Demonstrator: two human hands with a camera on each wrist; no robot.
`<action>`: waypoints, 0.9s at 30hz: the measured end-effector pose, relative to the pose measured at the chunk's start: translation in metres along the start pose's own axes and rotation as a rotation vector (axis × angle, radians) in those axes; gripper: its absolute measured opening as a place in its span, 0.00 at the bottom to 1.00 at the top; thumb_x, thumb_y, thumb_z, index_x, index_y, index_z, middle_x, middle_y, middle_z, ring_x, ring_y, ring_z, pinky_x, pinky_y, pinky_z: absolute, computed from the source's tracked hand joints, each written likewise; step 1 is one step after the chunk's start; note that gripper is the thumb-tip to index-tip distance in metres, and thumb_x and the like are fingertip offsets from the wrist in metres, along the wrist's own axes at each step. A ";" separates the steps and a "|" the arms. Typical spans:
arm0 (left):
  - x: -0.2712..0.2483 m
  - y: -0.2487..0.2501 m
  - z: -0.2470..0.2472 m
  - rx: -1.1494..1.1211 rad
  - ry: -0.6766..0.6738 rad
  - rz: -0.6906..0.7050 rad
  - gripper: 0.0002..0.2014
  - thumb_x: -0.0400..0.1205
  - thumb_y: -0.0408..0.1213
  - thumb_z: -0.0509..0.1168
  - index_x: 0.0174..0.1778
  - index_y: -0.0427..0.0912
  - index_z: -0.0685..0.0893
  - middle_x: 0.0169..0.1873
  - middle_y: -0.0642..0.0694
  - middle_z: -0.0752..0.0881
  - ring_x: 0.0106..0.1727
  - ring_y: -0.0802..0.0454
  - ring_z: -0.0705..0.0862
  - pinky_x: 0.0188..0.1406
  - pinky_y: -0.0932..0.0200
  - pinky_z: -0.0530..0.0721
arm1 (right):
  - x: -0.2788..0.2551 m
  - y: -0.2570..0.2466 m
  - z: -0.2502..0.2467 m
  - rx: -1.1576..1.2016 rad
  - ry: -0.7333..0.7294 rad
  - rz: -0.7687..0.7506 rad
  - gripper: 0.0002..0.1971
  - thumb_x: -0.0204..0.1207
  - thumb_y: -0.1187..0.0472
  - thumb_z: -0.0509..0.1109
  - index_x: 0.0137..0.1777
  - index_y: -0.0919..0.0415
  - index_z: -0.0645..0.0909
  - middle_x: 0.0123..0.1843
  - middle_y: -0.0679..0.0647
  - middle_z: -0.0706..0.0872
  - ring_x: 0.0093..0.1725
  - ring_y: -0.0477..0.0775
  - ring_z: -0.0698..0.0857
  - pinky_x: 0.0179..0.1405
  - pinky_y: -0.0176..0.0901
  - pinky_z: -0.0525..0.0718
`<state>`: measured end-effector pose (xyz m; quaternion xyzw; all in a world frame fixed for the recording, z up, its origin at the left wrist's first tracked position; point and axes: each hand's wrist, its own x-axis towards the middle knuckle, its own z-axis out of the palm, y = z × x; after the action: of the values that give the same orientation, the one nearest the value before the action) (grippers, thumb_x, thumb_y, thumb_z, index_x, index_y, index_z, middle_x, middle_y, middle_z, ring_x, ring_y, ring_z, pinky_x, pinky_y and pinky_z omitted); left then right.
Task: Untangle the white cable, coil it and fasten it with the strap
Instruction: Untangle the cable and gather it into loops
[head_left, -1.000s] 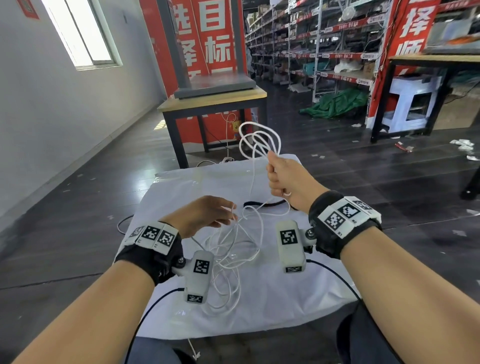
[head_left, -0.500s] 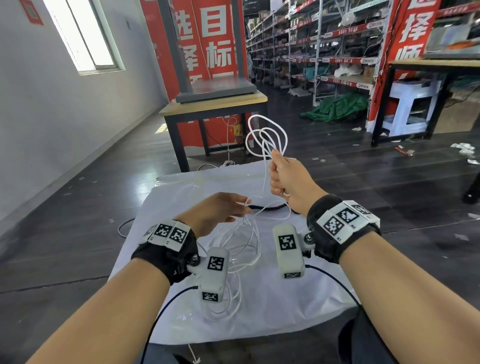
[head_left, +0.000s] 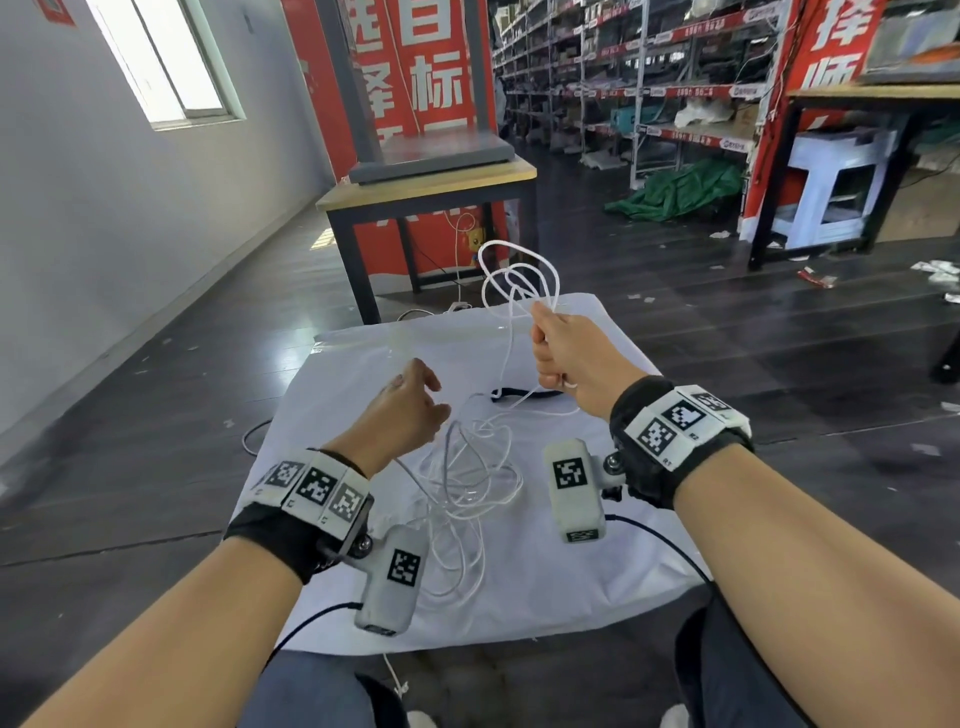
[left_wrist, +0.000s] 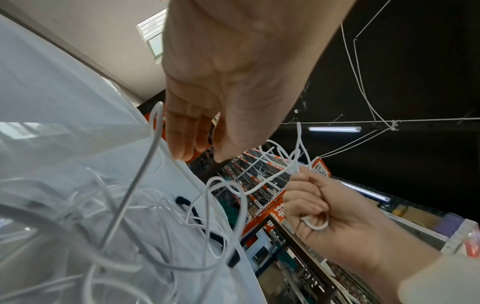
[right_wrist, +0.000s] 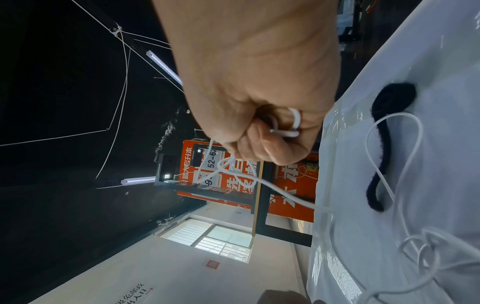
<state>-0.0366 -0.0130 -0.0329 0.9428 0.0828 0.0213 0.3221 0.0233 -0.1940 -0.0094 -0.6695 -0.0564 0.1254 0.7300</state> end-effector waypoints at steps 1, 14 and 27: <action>-0.003 0.002 0.000 0.095 0.009 0.013 0.07 0.85 0.40 0.61 0.54 0.43 0.72 0.46 0.44 0.83 0.49 0.42 0.86 0.55 0.46 0.85 | 0.000 0.000 0.001 0.007 -0.001 -0.002 0.21 0.87 0.51 0.53 0.31 0.56 0.64 0.17 0.45 0.61 0.17 0.46 0.57 0.15 0.34 0.58; -0.022 0.012 0.019 0.308 -0.648 0.191 0.13 0.81 0.40 0.68 0.61 0.47 0.85 0.46 0.61 0.86 0.46 0.70 0.81 0.48 0.76 0.73 | 0.001 -0.006 0.005 -0.033 0.070 -0.069 0.20 0.86 0.52 0.55 0.32 0.57 0.65 0.17 0.44 0.62 0.14 0.44 0.59 0.13 0.33 0.61; -0.014 0.005 -0.024 0.499 0.087 0.324 0.06 0.77 0.31 0.65 0.43 0.47 0.81 0.41 0.46 0.79 0.32 0.49 0.74 0.29 0.56 0.68 | 0.002 0.011 0.018 -0.204 -0.098 -0.081 0.20 0.86 0.52 0.57 0.33 0.60 0.70 0.21 0.50 0.69 0.23 0.50 0.76 0.28 0.39 0.80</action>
<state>-0.0523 -0.0048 -0.0105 0.9920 -0.0522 0.0919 0.0692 0.0193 -0.1756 -0.0191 -0.7305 -0.1313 0.1221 0.6590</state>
